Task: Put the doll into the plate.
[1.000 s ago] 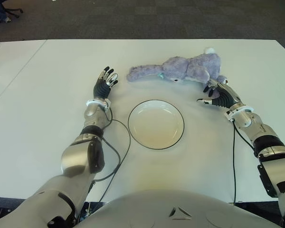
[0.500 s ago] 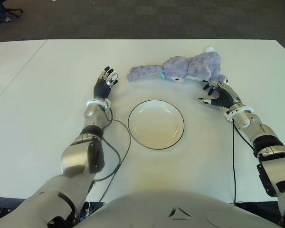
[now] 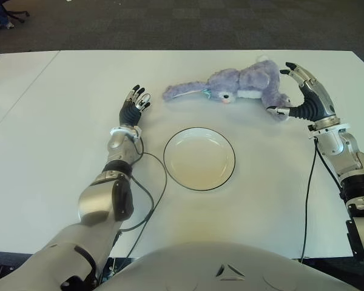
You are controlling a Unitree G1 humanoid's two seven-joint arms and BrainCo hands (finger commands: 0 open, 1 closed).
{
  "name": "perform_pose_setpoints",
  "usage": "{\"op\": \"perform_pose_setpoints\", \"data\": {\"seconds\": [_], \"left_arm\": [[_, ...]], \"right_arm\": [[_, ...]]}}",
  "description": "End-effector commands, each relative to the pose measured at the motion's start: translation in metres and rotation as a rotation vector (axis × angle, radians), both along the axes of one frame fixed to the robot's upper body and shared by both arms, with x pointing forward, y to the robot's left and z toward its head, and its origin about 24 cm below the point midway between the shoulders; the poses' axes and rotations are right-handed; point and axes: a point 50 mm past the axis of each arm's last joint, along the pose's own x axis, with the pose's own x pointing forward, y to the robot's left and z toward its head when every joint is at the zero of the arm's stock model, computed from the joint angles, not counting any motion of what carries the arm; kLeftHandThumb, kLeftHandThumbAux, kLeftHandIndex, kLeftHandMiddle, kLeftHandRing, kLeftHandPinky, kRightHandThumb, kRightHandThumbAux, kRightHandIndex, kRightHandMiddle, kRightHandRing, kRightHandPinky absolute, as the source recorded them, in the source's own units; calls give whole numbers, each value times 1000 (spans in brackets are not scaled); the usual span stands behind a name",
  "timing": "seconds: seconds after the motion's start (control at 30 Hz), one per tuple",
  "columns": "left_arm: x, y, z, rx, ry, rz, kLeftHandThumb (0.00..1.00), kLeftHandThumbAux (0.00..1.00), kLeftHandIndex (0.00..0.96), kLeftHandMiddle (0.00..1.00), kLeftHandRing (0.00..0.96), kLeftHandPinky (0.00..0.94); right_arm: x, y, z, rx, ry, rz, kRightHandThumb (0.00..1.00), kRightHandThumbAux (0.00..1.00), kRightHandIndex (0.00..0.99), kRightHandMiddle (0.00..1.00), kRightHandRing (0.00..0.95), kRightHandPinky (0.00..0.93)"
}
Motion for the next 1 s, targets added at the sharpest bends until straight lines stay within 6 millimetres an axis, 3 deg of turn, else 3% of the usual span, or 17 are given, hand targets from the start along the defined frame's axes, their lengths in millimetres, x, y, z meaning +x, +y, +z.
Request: {"op": "perform_pose_setpoints", "data": {"seconds": [0.03, 0.43, 1.0], "left_arm": [[-90, -21, -98, -126, 477, 8, 0, 646, 57, 100, 109, 143], [-90, -21, -98, -129, 482, 10, 2, 680, 58, 102, 116, 144], [-89, -21, -97, -123, 482, 11, 3, 674, 61, 96, 110, 139]], "right_arm": [[-9, 10, -20, 29, 37, -33, 88, 519, 101, 62, 68, 129], [-10, 13, -22, 21, 44, -56, 172, 491, 75, 60, 115, 233], [-6, 13, -27, 25, 49, -80, 216, 514, 90, 67, 123, 211]]}}
